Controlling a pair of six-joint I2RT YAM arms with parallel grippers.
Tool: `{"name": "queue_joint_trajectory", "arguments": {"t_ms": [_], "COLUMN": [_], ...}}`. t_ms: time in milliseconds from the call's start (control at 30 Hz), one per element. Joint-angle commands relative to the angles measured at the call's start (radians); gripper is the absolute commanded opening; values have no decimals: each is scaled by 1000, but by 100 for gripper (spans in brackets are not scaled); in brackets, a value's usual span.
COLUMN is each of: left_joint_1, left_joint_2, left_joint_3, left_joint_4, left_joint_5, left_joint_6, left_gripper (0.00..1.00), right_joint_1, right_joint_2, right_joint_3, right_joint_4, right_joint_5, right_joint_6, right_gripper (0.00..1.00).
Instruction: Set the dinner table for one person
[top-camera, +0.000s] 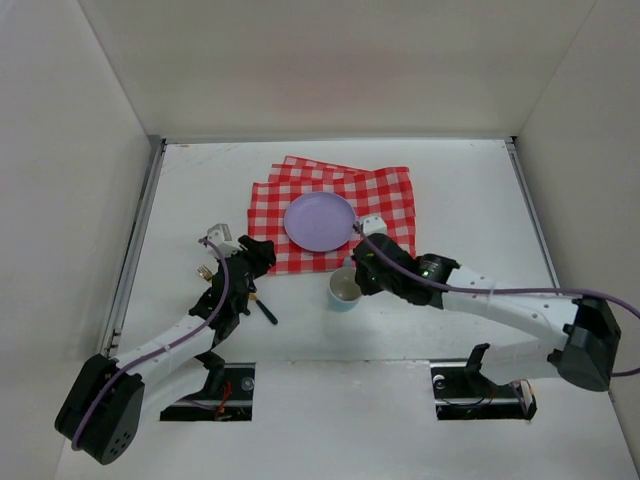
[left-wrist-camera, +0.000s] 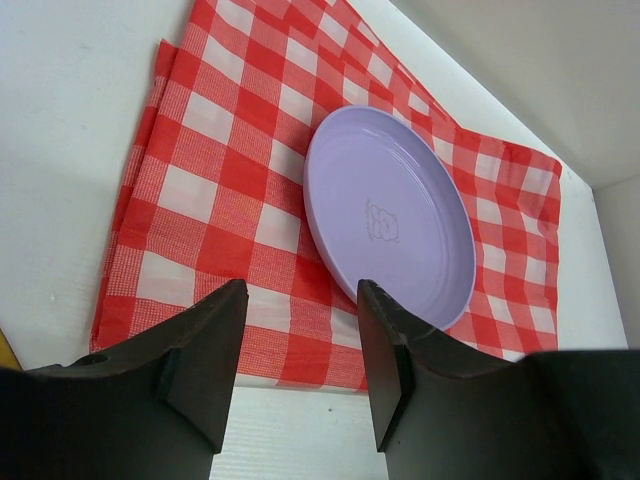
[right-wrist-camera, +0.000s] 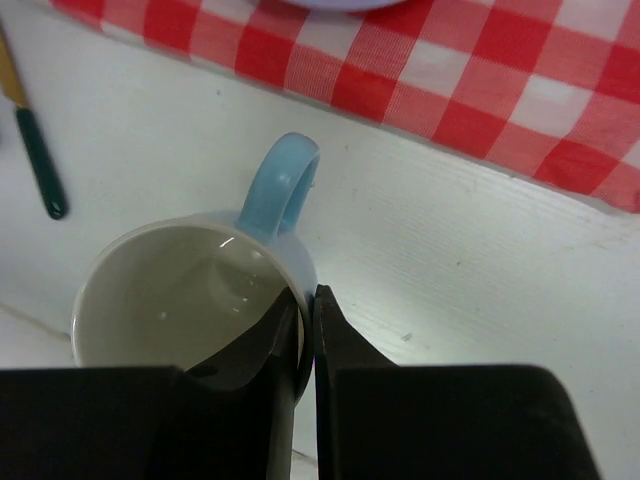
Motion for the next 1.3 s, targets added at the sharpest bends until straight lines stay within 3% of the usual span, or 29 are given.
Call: {"name": "queue_joint_trajectory", "arguments": {"t_ms": [0,167,300,467,667,867,1167,1267], "left_joint_1": [-8,-11,-8,7,26,23,15,17], "left_joint_2": [-8,-2,-16,-65,-79,-71,-56,-62], "left_joint_3": [-6,-6,-9,-21,-24,-22,-22,-22], "left_joint_4": [44,44,44,28,13,13,19,14], "left_joint_5": [-20,-21,-21,-18,-4,-3,-7,-12], "left_joint_6": [-2,-4,-4,1,-4,-4,-4,-4], "left_gripper": [46,46,46,46,46,46,46,46], "right_joint_1": [-81,-313,-486,-607,-667,-713,-739,-747], "right_joint_2": [-115,-61,110,356,594,761,925,928], "right_joint_3": [90,242,420,665,929,1089,1107,1097], "right_joint_4": [60,93,95,54,-60,-160,-183,-169], "right_joint_5": [-29,-67,-112,-87,-29,33,-9,-39], "right_joint_6": [-18,-56,-67,-79,-111,-137,-119,-98], "right_gripper": [6,7,7,6,6,6,9,17]}}
